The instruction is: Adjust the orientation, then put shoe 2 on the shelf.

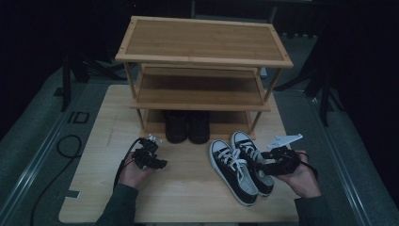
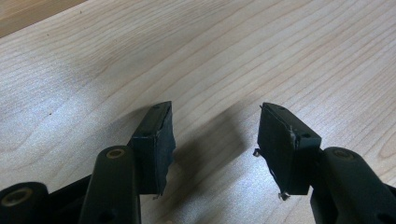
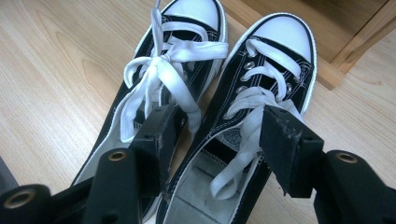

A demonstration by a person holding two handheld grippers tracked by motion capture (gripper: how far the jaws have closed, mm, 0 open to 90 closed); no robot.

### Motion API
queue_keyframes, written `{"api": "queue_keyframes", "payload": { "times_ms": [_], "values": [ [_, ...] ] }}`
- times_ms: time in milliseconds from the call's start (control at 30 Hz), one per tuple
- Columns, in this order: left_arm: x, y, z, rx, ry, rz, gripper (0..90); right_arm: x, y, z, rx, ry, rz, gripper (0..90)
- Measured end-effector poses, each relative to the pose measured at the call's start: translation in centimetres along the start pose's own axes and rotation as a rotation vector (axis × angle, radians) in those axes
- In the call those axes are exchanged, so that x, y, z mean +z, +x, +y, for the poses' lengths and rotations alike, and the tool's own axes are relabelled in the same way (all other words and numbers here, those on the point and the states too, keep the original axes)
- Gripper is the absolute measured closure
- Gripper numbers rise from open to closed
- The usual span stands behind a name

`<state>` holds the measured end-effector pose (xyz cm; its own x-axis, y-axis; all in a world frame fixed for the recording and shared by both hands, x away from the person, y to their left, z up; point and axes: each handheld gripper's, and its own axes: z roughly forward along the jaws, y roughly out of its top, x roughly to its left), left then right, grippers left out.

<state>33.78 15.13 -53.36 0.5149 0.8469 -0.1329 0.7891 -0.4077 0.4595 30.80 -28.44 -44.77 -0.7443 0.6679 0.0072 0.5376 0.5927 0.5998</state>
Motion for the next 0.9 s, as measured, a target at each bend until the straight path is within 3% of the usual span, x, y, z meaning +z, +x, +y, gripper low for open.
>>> {"api": "queue_keyframes", "payload": {
  "times_ms": [900],
  "values": [
    [0.04, -0.01, 0.02, 0.007, 0.007, 0.004, 46.1, 0.48, 0.83, -0.8, 0.006, 0.037, 0.008, 41.9]
  ]
}}
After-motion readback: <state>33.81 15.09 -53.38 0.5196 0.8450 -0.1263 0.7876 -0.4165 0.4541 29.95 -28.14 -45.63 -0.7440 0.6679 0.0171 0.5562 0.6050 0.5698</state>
